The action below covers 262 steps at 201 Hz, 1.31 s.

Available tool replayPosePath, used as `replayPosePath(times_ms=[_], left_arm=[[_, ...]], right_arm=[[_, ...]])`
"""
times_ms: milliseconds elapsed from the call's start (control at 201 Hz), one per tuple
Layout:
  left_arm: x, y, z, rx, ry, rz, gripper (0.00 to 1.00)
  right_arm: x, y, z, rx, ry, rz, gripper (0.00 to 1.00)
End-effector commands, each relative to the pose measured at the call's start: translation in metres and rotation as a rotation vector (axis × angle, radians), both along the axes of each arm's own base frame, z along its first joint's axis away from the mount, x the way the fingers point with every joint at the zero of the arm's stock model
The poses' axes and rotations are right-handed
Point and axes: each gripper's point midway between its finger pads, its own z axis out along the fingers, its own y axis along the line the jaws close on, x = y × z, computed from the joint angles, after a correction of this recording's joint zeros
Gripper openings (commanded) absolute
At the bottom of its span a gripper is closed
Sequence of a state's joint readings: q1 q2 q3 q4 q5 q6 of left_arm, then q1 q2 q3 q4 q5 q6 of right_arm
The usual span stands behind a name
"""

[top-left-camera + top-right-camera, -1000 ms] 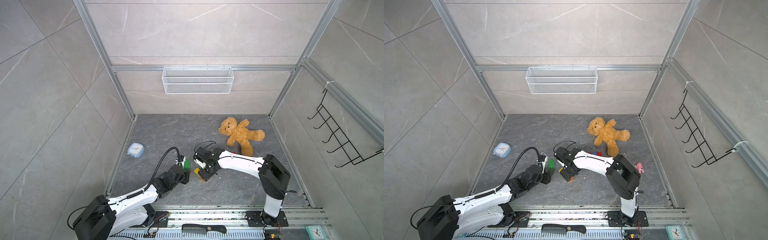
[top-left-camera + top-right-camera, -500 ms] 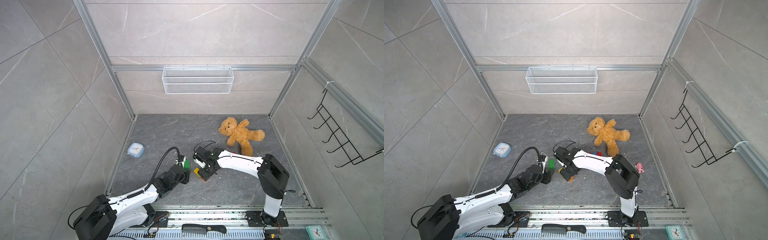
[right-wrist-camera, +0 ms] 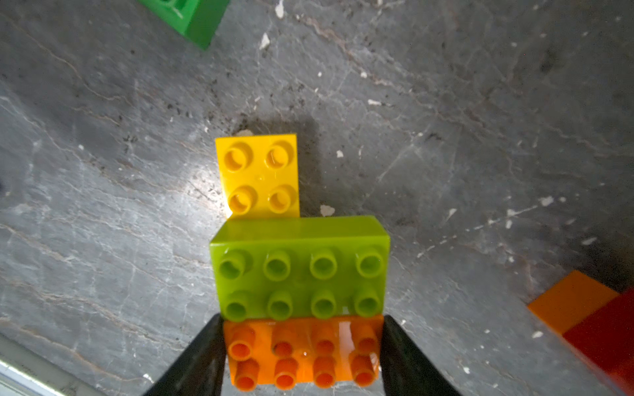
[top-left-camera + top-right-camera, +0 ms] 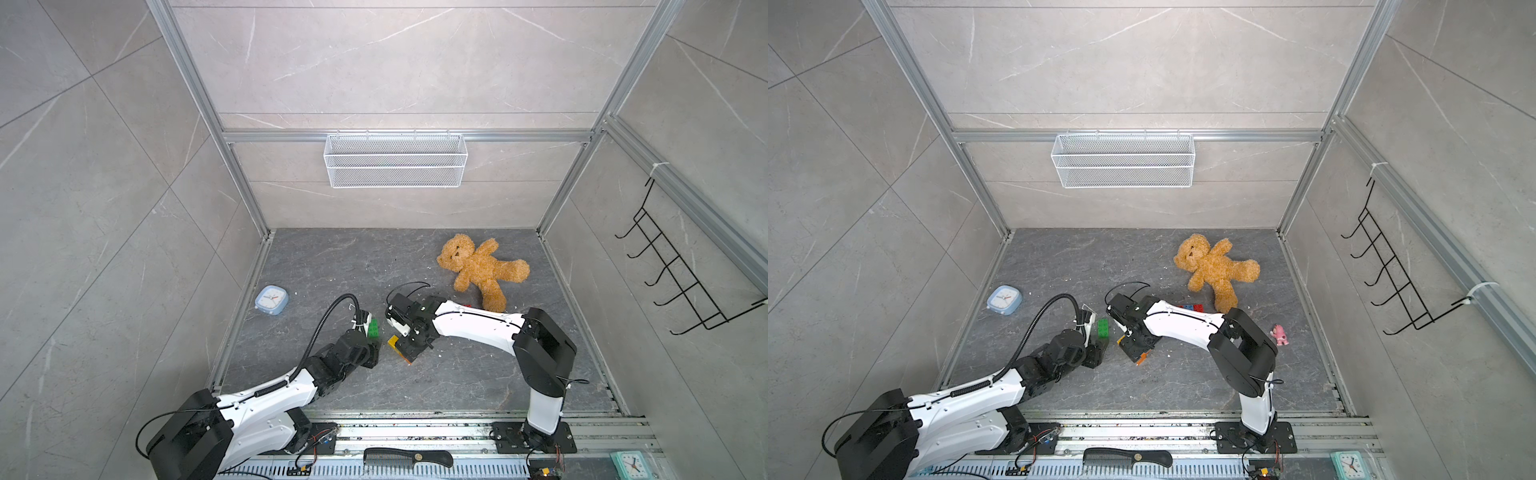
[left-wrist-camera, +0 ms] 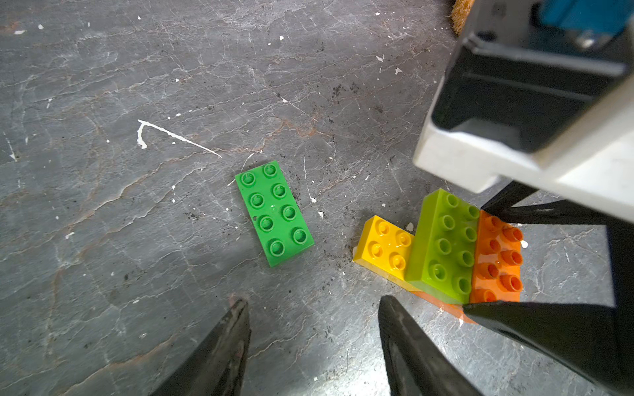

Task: Assemble a rectangle with lego
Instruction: Assemble the lego brick with the lego brick.

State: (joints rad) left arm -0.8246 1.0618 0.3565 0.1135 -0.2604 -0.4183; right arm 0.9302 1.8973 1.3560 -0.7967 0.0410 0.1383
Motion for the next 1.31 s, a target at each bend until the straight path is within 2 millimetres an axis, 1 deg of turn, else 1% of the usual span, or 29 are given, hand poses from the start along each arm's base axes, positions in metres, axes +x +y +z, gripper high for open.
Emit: replayPosePath(times_ms=[0,254,459,683,808,923,1157,1217,1301], left_arm=[[0.006,-0.001,0.010,-0.015,-0.042,0.003,0.62],[0.007,-0.001,0.010,-0.014,-0.043,0.002,0.62],[0.008,-0.001,0.008,-0.012,-0.039,0.001,0.62],[0.008,0.001,0.008,-0.009,-0.038,0.000,0.62],[0.009,0.002,0.008,-0.010,-0.040,0.004,0.62],[0.009,0.003,0.009,-0.011,-0.043,0.006,0.62],[0.009,0.006,0.010,-0.012,-0.051,0.010,0.62],[0.010,0.007,0.011,-0.012,-0.057,0.014,0.62],[0.012,0.008,0.013,-0.016,-0.067,0.018,0.62]], right_arm=[[-0.001,-0.027,-0.027,-0.151,0.013,-0.005,0.26],[-0.001,-0.031,-0.032,-0.189,0.009,-0.011,0.22],[-0.007,-0.041,-0.049,-0.238,0.023,-0.019,0.19],[-0.016,-0.054,-0.078,-0.314,0.066,-0.019,0.08],[-0.015,-0.057,-0.085,-0.364,0.075,-0.019,0.00],[-0.012,-0.061,-0.089,-0.405,0.064,-0.026,0.00],[-0.012,-0.058,-0.099,-0.426,0.061,-0.046,0.00],[-0.011,-0.055,-0.097,-0.419,0.053,-0.053,0.00],[-0.009,-0.047,-0.090,-0.382,0.049,-0.070,0.00]])
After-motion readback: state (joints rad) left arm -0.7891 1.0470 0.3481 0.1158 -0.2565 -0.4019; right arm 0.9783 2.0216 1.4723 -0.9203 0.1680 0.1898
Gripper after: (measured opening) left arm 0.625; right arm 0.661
